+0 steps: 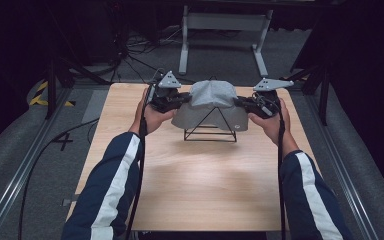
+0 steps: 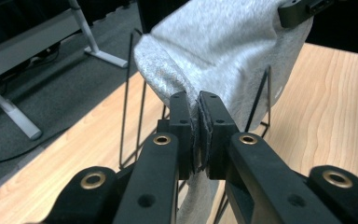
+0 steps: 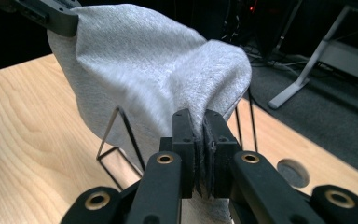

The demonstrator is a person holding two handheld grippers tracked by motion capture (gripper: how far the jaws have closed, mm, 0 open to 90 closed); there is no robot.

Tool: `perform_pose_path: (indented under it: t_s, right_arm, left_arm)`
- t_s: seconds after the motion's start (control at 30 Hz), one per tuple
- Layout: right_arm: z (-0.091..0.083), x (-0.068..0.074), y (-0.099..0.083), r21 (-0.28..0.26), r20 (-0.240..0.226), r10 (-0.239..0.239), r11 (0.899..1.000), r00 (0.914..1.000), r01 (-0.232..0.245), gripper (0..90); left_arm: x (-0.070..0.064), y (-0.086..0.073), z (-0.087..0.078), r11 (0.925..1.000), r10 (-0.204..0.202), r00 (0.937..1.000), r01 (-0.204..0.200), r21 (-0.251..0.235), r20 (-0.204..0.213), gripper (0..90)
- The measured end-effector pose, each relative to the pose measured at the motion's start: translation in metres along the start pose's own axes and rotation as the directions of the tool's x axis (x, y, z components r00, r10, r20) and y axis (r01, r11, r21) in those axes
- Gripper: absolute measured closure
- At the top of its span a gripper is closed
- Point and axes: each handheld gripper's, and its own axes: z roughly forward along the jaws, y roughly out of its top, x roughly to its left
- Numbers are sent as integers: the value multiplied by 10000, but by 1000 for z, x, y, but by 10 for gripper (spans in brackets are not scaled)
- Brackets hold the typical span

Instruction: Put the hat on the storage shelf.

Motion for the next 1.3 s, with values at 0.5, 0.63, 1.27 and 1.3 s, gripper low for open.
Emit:
perform_pose_path:
  t_s: [0.5,0.63,1.27,1.3]
  right_arm:
    - [18,2,-39,786,-38,354,9963,9994,-350,850]
    - [23,1,-48,950,-20,461,9944,9989,-457,850]
    - [49,-5,-86,1545,183,1093,9818,9938,-1108,848]
    - [50,-6,-87,1546,206,1156,9810,9931,-1174,847]
  left_arm:
    - [-6,-40,27,9970,-285,9996,289,713,-66,850]
    - [-6,-48,33,9954,-350,9994,353,888,-53,850]
    - [-11,-72,62,9871,-365,9993,351,1560,56,853]
    - [-11,-72,63,9869,-388,9992,378,1570,33,853]
